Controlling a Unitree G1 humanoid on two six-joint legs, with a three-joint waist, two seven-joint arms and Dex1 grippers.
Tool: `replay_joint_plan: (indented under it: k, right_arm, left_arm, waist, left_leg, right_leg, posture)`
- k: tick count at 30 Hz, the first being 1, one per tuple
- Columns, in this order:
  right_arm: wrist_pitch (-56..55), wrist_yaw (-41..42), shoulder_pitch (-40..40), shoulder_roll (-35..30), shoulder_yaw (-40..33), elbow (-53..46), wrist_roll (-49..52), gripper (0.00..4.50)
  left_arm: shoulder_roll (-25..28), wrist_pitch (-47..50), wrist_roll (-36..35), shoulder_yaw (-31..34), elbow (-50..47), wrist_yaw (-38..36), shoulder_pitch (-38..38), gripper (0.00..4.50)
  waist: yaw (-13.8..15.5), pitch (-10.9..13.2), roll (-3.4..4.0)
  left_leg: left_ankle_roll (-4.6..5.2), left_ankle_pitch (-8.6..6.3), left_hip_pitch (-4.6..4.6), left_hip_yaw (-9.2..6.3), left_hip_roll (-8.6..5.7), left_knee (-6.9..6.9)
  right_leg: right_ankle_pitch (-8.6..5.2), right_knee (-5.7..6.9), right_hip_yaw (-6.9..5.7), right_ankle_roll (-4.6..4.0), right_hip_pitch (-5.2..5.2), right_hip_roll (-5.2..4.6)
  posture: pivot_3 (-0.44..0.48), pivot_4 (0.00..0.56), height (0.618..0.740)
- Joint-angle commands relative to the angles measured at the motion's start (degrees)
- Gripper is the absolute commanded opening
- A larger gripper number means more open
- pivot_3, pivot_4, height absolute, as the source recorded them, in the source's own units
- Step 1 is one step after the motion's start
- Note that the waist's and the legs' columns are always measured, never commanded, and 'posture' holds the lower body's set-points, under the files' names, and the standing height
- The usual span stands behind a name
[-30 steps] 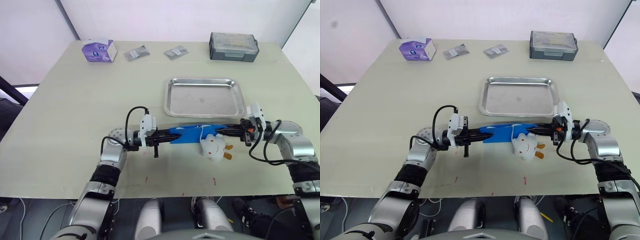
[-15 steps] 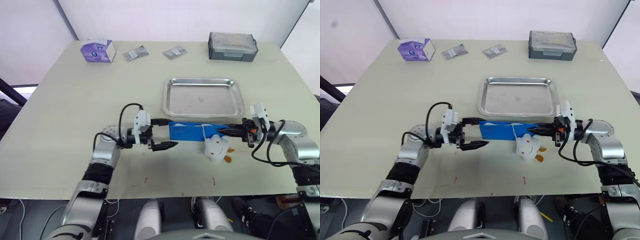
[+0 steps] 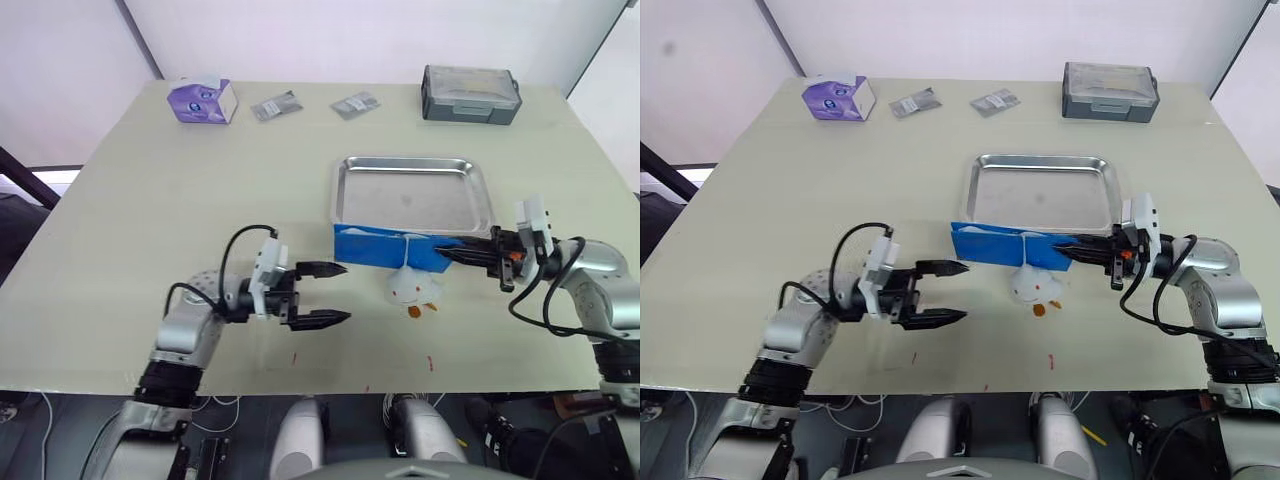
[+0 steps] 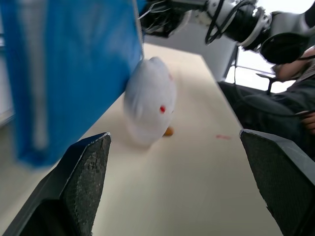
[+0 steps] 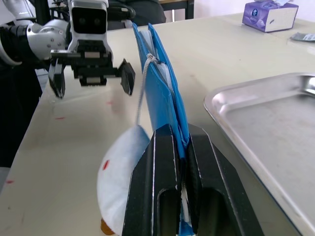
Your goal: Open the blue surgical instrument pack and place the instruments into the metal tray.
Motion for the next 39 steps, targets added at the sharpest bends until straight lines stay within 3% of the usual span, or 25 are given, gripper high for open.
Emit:
replay_joint_plan:
  k: [1, 17, 20, 26, 28, 39]
  right_arm:
    - [0.6, -1.1, 0.3, 0.3, -1.0, -4.1, 2.2, 0.00]
    - [2.0, -3.0, 0.7, 2.1, 0.1, -7.4, 3.1, 0.00]
    - [1.8, -2.8, 0.7, 2.0, 0.1, -7.2, 3.1, 0.00]
    - [1.3, -2.4, 0.3, 1.6, -0.4, -6.1, 2.8, 0.00]
    - [1.0, -2.3, -0.1, 1.3, -0.7, -5.6, 2.6, 0.00]
    - [-1.4, -0.9, 2.3, -1.4, -2.5, -4.5, 2.2, 0.00]
  left_arm:
    - [-3.8, -2.7, 2.3, -1.2, 1.1, 4.6, -2.4, 4.43]
    - [-12.4, -10.8, 8.7, -5.8, 10.6, 8.9, -4.4, 4.43]
    - [-12.7, -9.9, 7.6, -5.2, 9.4, 8.9, -4.0, 3.58]
    - [-10.0, -6.6, 4.7, -3.5, 5.3, 7.4, -3.0, 0.73]
    - [-7.7, -4.1, 3.2, -2.5, 2.8, 6.5, -3.0, 0.16]
    - [3.8, 5.9, -2.3, 4.2, -6.2, 6.7, -3.7, 0.07]
  waist:
    - [0.0, 0.0, -0.01]
    - [-0.3, 0.0, 0.01]
    - [-0.3, 0.0, 0.01]
    - [-0.3, 0.0, 0.01]
    - [-0.4, 0.0, 0.00]
    - [-0.3, 0.0, 0.01]
  left_leg:
    - [0.00, 0.00, -0.02, -0.02, 0.00, 0.01]
    - [0.00, 0.00, 0.00, -0.03, -0.01, 0.00]
    - [0.00, 0.00, 0.00, -0.03, -0.01, 0.00]
    - [0.00, 0.00, 0.00, -0.04, -0.01, 0.00]
    - [0.00, 0.00, 0.01, -0.04, -0.01, 0.00]
    - [0.00, 0.00, -0.01, -0.06, 0.00, -0.01]
  right_leg:
    - [0.00, -0.01, -0.01, 0.00, 0.00, 0.01]
    - [0.00, -0.01, 0.01, 0.00, 0.00, 0.03]
    - [0.00, 0.00, 0.01, 0.00, 0.01, 0.03]
    - [0.00, 0.00, 0.00, 0.00, 0.01, 0.03]
    - [0.00, 0.00, 0.00, 0.00, 0.01, 0.03]
    - [0.00, -0.03, -0.02, 0.00, 0.01, 0.02]
  posture:
    - [0.000, 0.150, 0.731]
    - [0.000, 0.150, 0.731]
    - [0.000, 0.150, 0.731]
    - [0.000, 0.150, 0.731]
    - [0.000, 0.150, 0.731]
    - [0.000, 0.150, 0.731]
